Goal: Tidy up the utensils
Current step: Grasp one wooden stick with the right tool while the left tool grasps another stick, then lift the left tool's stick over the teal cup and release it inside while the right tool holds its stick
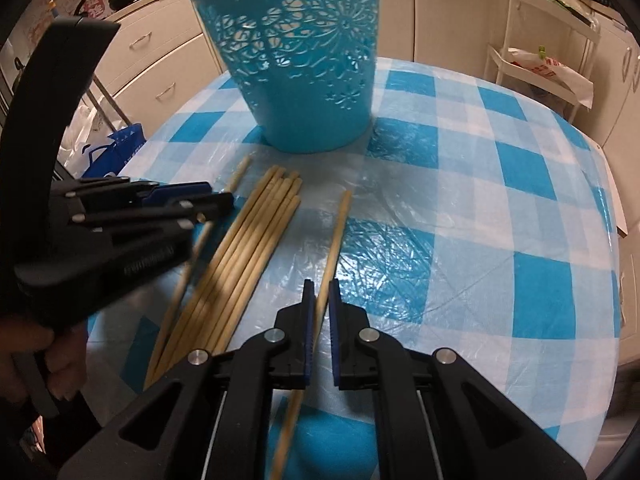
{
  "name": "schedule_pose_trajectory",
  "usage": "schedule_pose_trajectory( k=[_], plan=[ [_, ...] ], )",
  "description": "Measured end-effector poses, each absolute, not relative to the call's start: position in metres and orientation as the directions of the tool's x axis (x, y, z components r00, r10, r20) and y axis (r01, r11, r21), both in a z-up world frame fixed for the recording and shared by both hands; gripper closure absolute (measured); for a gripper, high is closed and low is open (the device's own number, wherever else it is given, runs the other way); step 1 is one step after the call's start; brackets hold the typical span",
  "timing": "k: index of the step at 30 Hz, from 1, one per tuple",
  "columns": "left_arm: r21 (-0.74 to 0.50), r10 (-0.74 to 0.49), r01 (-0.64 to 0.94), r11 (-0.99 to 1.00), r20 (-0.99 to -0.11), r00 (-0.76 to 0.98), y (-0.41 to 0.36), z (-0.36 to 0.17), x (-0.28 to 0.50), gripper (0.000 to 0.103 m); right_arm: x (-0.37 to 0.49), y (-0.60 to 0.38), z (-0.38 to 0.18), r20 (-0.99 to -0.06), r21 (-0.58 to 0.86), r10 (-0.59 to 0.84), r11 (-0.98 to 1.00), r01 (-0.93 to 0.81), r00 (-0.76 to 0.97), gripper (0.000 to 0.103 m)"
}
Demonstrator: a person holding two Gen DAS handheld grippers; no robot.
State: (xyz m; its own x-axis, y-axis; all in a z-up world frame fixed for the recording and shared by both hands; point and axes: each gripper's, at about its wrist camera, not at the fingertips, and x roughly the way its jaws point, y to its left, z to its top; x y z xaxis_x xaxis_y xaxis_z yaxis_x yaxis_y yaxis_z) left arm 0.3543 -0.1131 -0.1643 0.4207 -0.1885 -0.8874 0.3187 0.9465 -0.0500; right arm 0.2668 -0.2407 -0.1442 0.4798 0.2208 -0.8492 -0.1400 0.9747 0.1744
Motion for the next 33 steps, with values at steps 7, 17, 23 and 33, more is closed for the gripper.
schedule_pose_trajectory(
  k=[7,17,23,33],
  plan=[
    [-0.171,-0.277,0.267,0.948,-0.858,0.432,-0.078,-0.158,0.342,0.098,0.255,-0.254,-0.142,-0.814,0.302,0.294,0.951,-0.067,0.500,0.097],
    [-0.299,-0.422,0.297,0.907,-0.657,0.624,-0.041,-0.079,0.299,0.098,0.240,-0.287,-0.147,-0.696,0.522,0.383,0.850,0.062,0.608,0.097],
    [-0.323,-0.452,0.330,0.887,-0.463,0.762,-0.040,-0.002,0.319,0.098,0.237,-0.297,-0.154,-0.673,0.558,0.373,0.823,0.108,0.639,0.097],
    [-0.322,-0.439,0.366,0.873,-0.196,0.877,-0.073,0.077,0.381,0.098,0.234,-0.306,-0.156,-0.659,0.570,0.354,0.811,0.134,0.663,0.097]
  ],
)
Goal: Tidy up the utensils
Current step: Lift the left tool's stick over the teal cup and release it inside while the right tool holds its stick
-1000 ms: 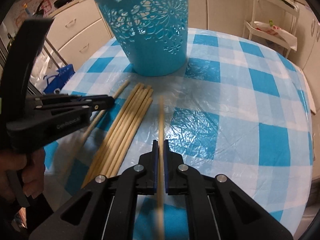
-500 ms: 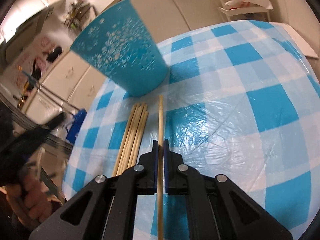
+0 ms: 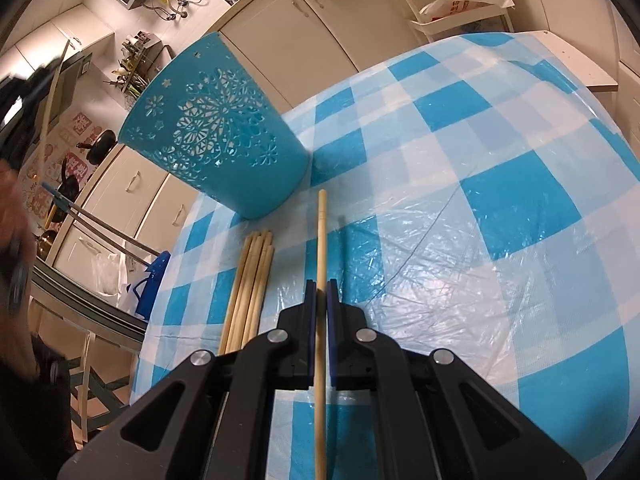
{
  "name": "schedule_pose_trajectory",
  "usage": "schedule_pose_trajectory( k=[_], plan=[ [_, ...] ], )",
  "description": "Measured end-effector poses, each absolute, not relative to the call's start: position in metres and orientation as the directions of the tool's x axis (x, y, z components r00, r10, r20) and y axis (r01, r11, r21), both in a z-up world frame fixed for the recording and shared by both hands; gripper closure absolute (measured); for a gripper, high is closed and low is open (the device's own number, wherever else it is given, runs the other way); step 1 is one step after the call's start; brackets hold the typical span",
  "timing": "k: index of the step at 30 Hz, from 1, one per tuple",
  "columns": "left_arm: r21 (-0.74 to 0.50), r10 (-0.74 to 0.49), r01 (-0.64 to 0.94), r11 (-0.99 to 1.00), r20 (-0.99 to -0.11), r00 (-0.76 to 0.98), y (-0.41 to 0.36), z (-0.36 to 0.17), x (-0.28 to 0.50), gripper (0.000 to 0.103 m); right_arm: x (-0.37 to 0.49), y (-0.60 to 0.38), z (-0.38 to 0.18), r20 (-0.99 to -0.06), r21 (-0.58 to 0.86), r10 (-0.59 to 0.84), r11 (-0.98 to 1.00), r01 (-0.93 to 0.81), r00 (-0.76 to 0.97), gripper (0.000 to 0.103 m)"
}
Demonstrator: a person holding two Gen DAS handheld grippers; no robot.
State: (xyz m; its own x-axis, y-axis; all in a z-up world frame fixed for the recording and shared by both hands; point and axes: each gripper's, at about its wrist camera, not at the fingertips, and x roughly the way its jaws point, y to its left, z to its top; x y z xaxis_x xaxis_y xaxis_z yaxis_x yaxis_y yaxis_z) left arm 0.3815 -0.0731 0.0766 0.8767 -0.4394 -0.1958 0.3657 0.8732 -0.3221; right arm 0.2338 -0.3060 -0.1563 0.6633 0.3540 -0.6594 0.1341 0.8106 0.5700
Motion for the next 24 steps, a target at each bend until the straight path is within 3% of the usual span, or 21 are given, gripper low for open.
schedule_pose_trajectory(
  k=[3,7,20,24],
  plan=[
    [-0.302,-0.390,0.335,0.892,-0.144,0.909,-0.087,0.078,0.402,0.098,0.234,-0.307,-0.158,-0.658,0.577,0.358,0.805,0.139,0.663,0.097],
    [-0.313,-0.359,0.302,0.901,-0.144,0.922,-0.101,0.066,0.427,0.098,0.234,-0.307,-0.160,-0.657,0.583,0.366,0.801,0.136,0.659,0.097],
    [-0.268,-0.310,0.247,0.931,-0.226,0.923,-0.119,0.012,0.451,0.098,0.234,-0.311,-0.163,-0.646,0.611,0.386,0.779,0.143,0.658,0.097],
    [-0.194,-0.290,0.244,0.950,-0.261,0.921,-0.128,0.008,0.446,0.098,0.235,-0.311,-0.163,-0.647,0.610,0.386,0.779,0.143,0.657,0.097]
  ],
)
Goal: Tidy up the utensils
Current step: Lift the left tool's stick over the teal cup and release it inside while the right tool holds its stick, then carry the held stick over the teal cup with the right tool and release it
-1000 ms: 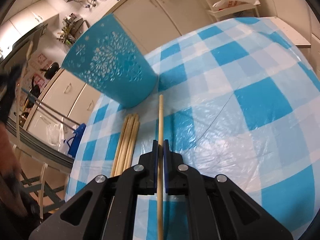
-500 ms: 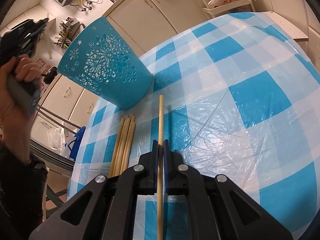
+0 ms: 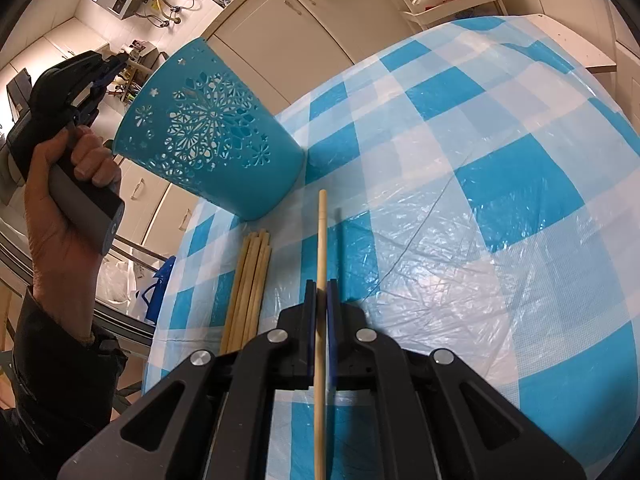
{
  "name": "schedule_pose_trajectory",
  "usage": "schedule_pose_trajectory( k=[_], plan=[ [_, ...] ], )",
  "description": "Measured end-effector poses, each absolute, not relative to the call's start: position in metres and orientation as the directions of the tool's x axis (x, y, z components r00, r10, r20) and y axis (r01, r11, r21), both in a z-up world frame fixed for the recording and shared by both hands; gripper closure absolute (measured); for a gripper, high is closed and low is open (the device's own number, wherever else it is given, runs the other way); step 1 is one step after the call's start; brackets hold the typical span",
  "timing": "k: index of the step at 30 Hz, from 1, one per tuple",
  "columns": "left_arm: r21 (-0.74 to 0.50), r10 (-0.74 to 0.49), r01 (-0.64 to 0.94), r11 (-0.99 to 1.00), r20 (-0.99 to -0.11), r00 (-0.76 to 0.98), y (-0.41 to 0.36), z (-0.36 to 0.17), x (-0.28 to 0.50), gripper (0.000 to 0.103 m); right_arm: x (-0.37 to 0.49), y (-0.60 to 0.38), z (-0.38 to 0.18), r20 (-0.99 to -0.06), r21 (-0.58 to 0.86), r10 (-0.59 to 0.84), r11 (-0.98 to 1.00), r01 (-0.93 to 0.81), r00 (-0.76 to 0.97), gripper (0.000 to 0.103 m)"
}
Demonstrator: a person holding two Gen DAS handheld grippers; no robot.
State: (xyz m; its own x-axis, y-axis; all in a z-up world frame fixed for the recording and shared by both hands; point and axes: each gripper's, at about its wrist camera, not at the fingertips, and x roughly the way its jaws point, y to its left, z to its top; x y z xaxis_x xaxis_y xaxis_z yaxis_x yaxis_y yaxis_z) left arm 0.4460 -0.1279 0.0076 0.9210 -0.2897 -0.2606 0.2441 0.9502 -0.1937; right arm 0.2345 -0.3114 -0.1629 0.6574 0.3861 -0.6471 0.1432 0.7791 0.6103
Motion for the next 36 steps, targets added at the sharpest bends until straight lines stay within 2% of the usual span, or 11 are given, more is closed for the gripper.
schedule_pose_trajectory(
  k=[7,9,11,17,20,28,36],
  plan=[
    [-0.156,-0.280,0.236,0.959,-0.391,0.877,-0.134,-0.004,0.454,0.093,0.234,-0.311,-0.162,-0.647,0.610,0.385,0.779,0.144,0.658,0.097],
    [-0.152,-0.270,0.227,0.962,-0.412,0.870,-0.131,-0.004,0.454,0.084,0.234,-0.312,-0.162,-0.646,0.609,0.384,0.780,0.142,0.660,0.097],
    [-0.148,-0.254,0.210,0.966,-0.414,0.874,-0.123,-0.002,0.448,0.064,0.233,-0.312,-0.161,-0.640,0.611,0.383,0.780,0.138,0.666,0.097],
    [-0.168,-0.226,0.173,0.971,-0.393,0.891,-0.085,0.009,0.409,0.043,0.224,-0.314,-0.148,-0.579,0.630,0.394,0.772,0.084,0.714,0.097],
    [-0.196,-0.223,0.155,0.968,-0.397,0.890,-0.059,0.006,0.385,0.039,0.220,-0.314,-0.141,-0.553,0.645,0.401,0.761,0.071,0.730,0.097],
    [-0.254,-0.217,0.107,0.961,-0.456,0.863,-0.001,-0.022,0.323,0.037,0.219,-0.310,-0.078,-0.431,0.647,0.392,0.762,-0.024,0.813,0.097],
    [-0.285,-0.222,0.077,0.955,-0.517,0.827,0.021,-0.052,0.295,0.037,0.264,-0.302,-0.009,-0.313,0.619,0.376,0.777,-0.113,0.872,0.097]
  ],
)
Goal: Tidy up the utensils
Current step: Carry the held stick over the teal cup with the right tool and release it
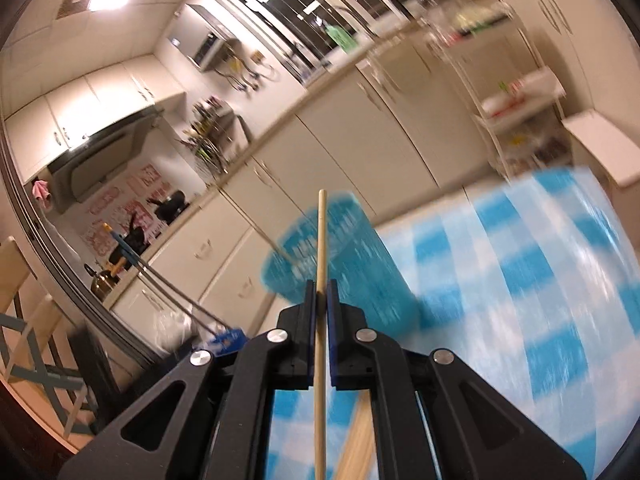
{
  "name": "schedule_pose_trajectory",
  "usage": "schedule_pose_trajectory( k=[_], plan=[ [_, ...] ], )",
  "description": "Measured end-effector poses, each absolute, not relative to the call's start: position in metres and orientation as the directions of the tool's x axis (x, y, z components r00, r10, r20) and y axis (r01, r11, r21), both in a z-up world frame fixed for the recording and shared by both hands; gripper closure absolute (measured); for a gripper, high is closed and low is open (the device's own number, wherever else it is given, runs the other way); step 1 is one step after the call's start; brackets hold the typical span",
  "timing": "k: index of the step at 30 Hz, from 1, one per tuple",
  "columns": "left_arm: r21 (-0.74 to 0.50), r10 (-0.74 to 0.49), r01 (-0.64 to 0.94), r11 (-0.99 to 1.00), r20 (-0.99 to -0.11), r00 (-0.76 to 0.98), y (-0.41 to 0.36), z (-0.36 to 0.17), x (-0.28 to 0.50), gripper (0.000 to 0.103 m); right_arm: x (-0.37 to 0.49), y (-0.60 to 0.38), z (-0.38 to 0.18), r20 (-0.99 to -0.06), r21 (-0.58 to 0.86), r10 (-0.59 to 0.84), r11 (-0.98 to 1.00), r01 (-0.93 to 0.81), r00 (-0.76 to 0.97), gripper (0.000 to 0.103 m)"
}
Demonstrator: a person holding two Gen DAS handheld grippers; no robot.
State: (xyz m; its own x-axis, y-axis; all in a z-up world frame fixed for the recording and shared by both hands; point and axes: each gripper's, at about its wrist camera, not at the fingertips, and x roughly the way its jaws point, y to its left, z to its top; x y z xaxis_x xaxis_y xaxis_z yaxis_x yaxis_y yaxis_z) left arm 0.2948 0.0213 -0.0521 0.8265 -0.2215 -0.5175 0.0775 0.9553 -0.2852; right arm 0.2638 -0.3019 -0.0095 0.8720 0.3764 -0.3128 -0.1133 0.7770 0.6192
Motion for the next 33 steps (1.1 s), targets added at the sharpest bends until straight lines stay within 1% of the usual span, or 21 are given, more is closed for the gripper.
schedule_pose_trajectory(
  k=[1,4,7,10,14,15,16,17,18,19,21,23,24,26,27,28,29,31,33],
  plan=[
    [-0.290,-0.224,0.075,0.954,-0.523,0.822,0.023,-0.055,0.292,0.037,0.279,-0.296,0.007,-0.282,0.594,0.364,0.793,-0.137,0.888,0.097],
    [-0.307,-0.230,0.066,0.950,-0.536,0.812,0.027,-0.061,0.288,0.037,0.313,-0.280,0.036,-0.230,0.522,0.318,0.838,-0.159,0.920,0.097],
    [-0.324,-0.229,0.049,0.945,-0.543,0.808,0.034,-0.064,0.288,0.037,0.355,-0.261,0.048,-0.220,0.449,0.263,0.882,-0.143,0.939,0.097],
    [-0.343,-0.226,0.031,0.939,-0.544,0.808,0.044,-0.066,0.287,0.037,0.400,-0.248,0.035,-0.279,0.402,0.219,0.911,-0.093,0.935,0.097],
    [-0.348,-0.215,0.014,0.937,-0.545,0.810,0.055,-0.069,0.288,0.037,0.428,-0.239,0.015,-0.379,0.362,0.206,0.930,-0.060,0.902,0.097],
    [-0.348,-0.211,0.010,0.938,-0.547,0.810,0.057,-0.070,0.289,0.037,0.427,-0.238,0.010,-0.391,0.348,0.205,0.935,-0.062,0.897,0.097],
    [-0.347,-0.209,0.007,0.938,-0.549,0.810,0.058,-0.072,0.289,0.036,0.427,-0.237,0.005,-0.407,0.326,0.197,0.944,-0.059,0.892,0.093],
    [-0.348,-0.207,0.003,0.938,-0.552,0.808,0.060,-0.073,0.290,0.036,0.426,-0.236,0.002,-0.418,0.320,0.196,0.946,-0.058,0.887,0.088],
    [-0.350,-0.207,0.000,0.937,-0.555,0.806,0.060,-0.074,0.290,0.036,0.422,-0.237,-0.001,-0.424,0.324,0.198,0.944,-0.056,0.884,0.077],
    [-0.352,-0.208,-0.002,0.936,-0.558,0.804,0.060,-0.075,0.291,0.036,0.419,-0.239,-0.002,-0.426,0.327,0.199,0.943,-0.054,0.882,0.075],
    [-0.355,-0.211,-0.002,0.935,-0.561,0.800,0.059,-0.075,0.289,0.036,0.412,-0.242,-0.002,-0.427,0.327,0.202,0.943,-0.057,0.881,0.075],
    [-0.345,-0.205,0.003,0.939,-0.552,0.808,0.057,-0.070,0.285,0.035,0.387,-0.249,0.006,-0.398,0.342,0.206,0.938,-0.064,0.894,0.075],
    [-0.332,-0.198,0.007,0.943,-0.546,0.814,0.055,-0.067,0.281,0.034,0.370,-0.253,0.011,-0.380,0.346,0.203,0.936,-0.065,0.902,0.075],
    [-0.309,-0.187,0.014,0.951,-0.538,0.822,0.050,-0.061,0.275,0.029,0.340,-0.259,0.015,-0.362,0.355,0.190,0.933,-0.054,0.913,0.075],
    [-0.303,-0.186,0.018,0.953,-0.536,0.824,0.048,-0.058,0.272,0.028,0.319,-0.264,0.012,-0.370,0.360,0.179,0.932,-0.037,0.912,0.075],
    [-0.300,-0.186,0.021,0.954,-0.534,0.825,0.047,-0.056,0.270,0.027,0.306,-0.266,0.007,-0.388,0.360,0.175,0.933,-0.027,0.905,0.075],
    [-0.295,-0.187,0.025,0.955,-0.534,0.824,0.044,-0.055,0.267,0.026,0.290,-0.268,-0.004,-0.425,0.354,0.172,0.935,-0.012,0.889,0.075],
    [-0.292,-0.194,0.033,0.956,-0.541,0.818,0.038,-0.054,0.261,0.026,0.266,-0.265,-0.033,-0.516,0.335,0.170,0.942,0.015,0.840,0.075],
    [-0.289,-0.204,0.045,0.956,-0.547,0.812,0.034,-0.055,0.255,0.026,0.248,-0.257,-0.073,-0.622,0.310,0.174,0.950,0.036,0.764,0.075]
  ],
)
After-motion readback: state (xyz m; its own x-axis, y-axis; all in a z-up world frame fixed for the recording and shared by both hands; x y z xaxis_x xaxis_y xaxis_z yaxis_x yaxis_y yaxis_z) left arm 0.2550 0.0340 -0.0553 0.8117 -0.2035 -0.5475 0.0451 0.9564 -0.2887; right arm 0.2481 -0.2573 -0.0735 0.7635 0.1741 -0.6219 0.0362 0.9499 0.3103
